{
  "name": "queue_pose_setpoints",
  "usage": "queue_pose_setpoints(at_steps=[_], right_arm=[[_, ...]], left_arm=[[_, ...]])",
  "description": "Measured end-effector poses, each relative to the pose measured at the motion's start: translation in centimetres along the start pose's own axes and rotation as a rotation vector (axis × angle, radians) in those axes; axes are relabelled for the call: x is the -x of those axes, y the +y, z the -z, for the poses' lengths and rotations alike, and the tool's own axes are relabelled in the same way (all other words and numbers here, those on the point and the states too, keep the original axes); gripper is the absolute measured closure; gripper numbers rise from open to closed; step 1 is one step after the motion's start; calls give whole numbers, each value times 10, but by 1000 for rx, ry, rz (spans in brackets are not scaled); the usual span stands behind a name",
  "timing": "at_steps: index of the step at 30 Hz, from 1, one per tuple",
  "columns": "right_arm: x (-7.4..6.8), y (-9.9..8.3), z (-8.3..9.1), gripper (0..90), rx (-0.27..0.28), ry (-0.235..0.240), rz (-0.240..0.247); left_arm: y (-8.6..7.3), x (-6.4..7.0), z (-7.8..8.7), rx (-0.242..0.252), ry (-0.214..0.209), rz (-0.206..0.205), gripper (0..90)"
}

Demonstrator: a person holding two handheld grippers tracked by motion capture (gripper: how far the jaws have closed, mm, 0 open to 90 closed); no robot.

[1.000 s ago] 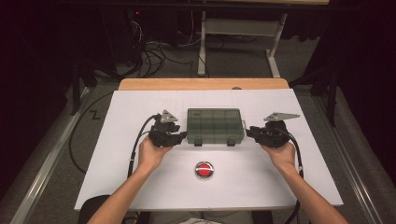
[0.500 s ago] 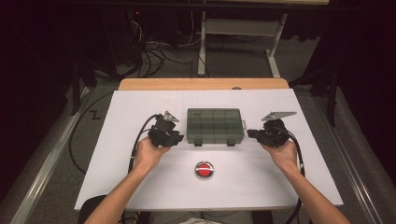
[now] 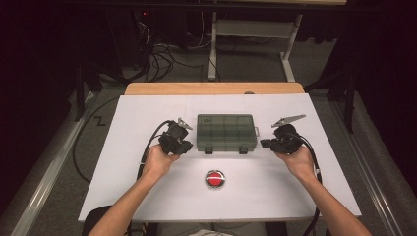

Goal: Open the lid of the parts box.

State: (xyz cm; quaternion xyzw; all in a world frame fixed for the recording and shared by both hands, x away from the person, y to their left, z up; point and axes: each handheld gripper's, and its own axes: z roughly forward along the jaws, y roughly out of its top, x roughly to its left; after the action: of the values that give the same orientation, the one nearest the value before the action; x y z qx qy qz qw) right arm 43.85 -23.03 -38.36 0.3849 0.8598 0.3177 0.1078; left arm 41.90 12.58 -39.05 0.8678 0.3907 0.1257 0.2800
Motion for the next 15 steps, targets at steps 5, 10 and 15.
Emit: queue_pose_setpoints(at_steps=[5,10,15], right_arm=[[-1,1,-5,900,-43,6,14],[-4,2,-9,900,-79,17,25],[-5,3,-11,900,-91,25,27]], left_arm=[[2,2,-4,-10,1,-21,826],[4,4,-8,-25,-1,-26,826],[6,6,-9,-27,-9,-34,825]])
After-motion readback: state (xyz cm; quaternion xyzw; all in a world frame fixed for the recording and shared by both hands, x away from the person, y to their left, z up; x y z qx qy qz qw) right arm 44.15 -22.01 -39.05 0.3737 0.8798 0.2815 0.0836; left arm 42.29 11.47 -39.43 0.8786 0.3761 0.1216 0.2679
